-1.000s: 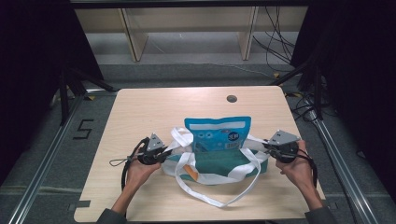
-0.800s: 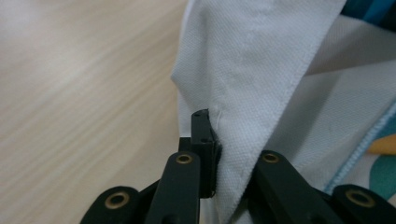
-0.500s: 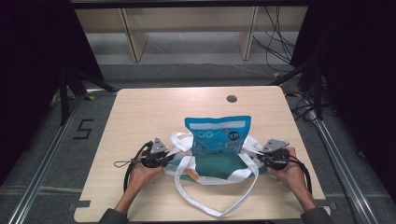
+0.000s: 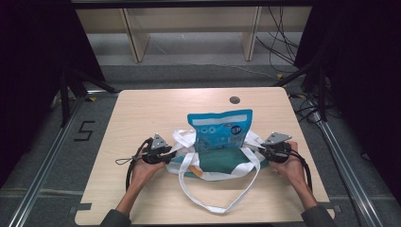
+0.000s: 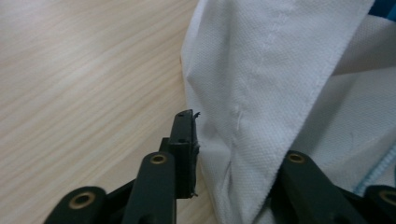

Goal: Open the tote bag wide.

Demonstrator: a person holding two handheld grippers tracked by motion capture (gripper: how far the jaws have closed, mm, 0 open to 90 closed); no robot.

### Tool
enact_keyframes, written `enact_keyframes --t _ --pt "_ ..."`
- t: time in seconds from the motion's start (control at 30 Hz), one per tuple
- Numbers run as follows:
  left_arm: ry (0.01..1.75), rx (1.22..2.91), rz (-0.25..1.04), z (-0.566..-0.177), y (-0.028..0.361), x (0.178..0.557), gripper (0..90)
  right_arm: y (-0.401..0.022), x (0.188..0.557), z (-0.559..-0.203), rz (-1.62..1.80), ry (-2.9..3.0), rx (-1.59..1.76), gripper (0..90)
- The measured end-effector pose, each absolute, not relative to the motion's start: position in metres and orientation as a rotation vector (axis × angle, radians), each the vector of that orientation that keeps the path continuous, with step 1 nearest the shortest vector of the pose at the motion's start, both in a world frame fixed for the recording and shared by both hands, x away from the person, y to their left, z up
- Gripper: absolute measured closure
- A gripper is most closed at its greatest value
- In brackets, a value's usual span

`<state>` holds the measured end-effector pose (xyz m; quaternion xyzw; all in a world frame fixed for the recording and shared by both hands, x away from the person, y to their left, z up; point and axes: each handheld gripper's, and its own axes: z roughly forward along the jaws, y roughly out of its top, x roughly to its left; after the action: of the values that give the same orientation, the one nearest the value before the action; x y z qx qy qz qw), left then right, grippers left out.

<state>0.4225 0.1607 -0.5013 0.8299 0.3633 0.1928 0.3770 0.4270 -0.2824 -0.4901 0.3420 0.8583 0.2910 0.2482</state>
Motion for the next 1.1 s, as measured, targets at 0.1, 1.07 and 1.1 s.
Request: enact_keyframes --t 0.1,1.07,1.1 --pt "0.932 2.112 0.483 -0.489 0.163 0.419 52.8 -0.291 0.424 -0.474 0.837 2.274 0.961 58.6" --pt "0.723 2.079 0.568 -0.436 0.107 0.467 74.5 -0.239 0.361 -0.422 1.074 2.500 0.556 81.2" --pt "0.746 2.066 0.567 -0.439 0.107 0.470 75.7 -0.239 0.352 -0.422 1.050 2.522 0.530 82.3"
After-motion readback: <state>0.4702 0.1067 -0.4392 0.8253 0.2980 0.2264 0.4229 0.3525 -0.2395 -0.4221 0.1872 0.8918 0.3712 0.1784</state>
